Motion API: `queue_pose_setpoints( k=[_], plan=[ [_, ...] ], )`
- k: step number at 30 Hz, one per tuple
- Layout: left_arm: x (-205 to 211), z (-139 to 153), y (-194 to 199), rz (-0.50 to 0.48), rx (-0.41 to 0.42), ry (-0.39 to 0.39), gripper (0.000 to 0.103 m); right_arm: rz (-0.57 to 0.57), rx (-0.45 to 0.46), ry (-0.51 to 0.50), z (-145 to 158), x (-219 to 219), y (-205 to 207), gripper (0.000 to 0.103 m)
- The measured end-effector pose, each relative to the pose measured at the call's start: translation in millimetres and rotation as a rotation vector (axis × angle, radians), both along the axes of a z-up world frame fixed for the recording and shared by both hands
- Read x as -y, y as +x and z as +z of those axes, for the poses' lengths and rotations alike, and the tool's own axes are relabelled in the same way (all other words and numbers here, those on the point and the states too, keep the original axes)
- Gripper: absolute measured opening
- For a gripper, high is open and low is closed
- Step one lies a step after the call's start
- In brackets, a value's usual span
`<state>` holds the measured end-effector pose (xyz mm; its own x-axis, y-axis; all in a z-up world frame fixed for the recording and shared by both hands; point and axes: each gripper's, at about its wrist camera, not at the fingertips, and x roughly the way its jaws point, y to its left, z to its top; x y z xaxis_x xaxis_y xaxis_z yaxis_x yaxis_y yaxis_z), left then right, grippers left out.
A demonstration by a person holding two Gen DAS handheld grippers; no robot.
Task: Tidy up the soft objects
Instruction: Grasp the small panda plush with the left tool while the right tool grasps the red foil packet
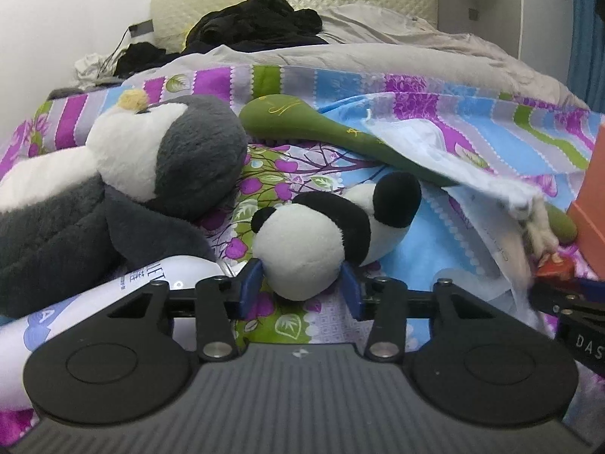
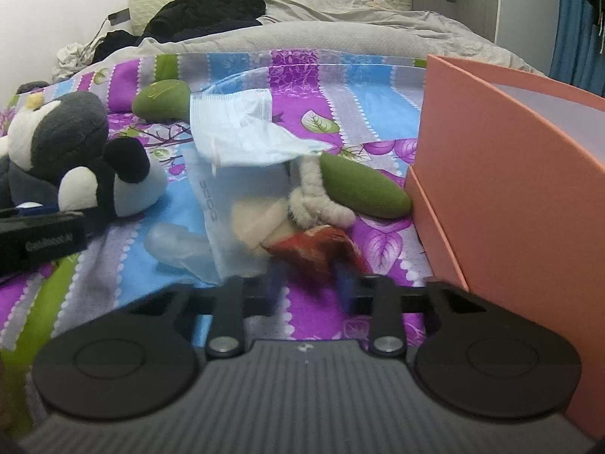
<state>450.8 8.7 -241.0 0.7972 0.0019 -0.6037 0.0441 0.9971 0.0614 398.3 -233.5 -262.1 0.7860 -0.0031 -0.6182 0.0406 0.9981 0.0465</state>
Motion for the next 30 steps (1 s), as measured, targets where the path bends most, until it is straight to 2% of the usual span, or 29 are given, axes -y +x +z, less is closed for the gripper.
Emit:
queue_pose_setpoints(
  k=[2, 4, 7, 10, 15, 30],
  plan=[
    [-2, 3, -2, 0.003, -0.001, -0.018, 0.049, 0.003, 0.000, 0.008, 2, 0, -2, 0.024],
    [-2, 7, -6, 0.003, 0.003, -0.023, 0.048, 0.008, 0.001, 0.009, 5, 1, -5, 0.017],
    [-2, 13, -13, 0.003, 0.006, -0.034, 0.048, 0.013, 0.007, 0.009, 10, 0, -11, 0.016],
    [-2, 19, -25, 0.009, -0.002, -0.053, 0.047, 0.024, 0.011, 0.011, 16, 0, -20, 0.010],
    [-7, 26, -51, 0.034, -0.028, -0.109, 0.047, 0.044, 0.021, 0.008, 28, -2, -38, 0.006],
    [-33, 45, -148, 0.121, -0.089, -0.238, 0.047, 0.105, 0.025, -0.016, 47, -13, -100, 0.006]
  ],
)
